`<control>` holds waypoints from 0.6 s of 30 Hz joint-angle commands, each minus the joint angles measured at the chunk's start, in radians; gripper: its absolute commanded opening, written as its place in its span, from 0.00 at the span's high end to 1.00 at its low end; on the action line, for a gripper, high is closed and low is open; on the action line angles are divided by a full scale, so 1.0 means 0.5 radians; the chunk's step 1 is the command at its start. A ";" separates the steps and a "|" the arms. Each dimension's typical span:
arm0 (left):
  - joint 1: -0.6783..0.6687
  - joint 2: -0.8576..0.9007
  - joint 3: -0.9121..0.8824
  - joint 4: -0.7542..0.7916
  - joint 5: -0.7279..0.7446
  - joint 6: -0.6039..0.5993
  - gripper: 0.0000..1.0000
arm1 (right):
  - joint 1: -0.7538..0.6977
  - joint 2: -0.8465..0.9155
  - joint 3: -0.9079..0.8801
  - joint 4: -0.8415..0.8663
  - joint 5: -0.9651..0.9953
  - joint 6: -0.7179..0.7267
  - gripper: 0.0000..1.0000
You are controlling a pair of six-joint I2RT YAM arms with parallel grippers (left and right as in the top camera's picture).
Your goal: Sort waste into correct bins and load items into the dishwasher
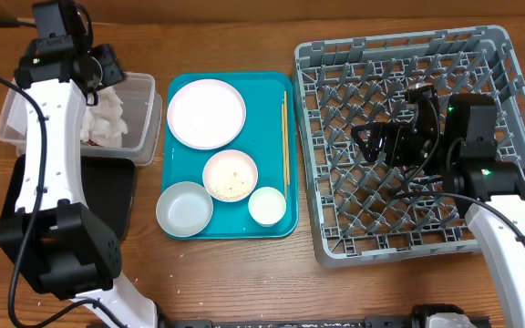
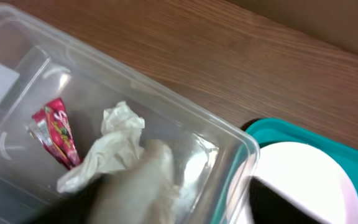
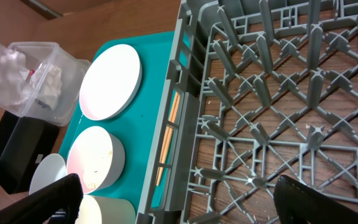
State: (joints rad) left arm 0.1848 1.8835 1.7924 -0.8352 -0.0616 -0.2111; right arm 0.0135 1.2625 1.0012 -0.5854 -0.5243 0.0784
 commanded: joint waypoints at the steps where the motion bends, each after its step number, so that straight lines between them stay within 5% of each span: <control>1: 0.010 0.003 0.009 0.105 -0.038 0.542 0.22 | -0.004 -0.002 0.047 0.006 -0.003 0.007 0.00; 3: 0.008 0.003 0.009 0.147 -0.023 0.985 0.51 | -0.003 -0.002 0.047 0.006 -0.004 0.007 0.00; 4: 0.008 0.003 0.009 0.145 -0.024 1.245 0.57 | -0.004 -0.002 0.047 0.006 -0.011 0.007 0.00; 9: 0.007 0.003 0.009 0.108 -0.033 1.257 0.27 | -0.004 -0.002 0.047 0.006 -0.034 0.007 0.00; 14: 0.008 -0.002 0.011 0.085 0.035 0.762 0.23 | -0.004 -0.002 0.047 0.006 -0.035 0.007 0.00; 18: -0.019 -0.076 0.024 -0.050 0.429 0.658 0.28 | -0.004 -0.002 0.048 0.009 -0.040 0.007 0.00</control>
State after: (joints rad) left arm 0.1848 1.8832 1.7924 -0.8196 -0.0200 0.2104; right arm 0.0135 1.2625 1.0012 -0.5865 -0.5282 0.0784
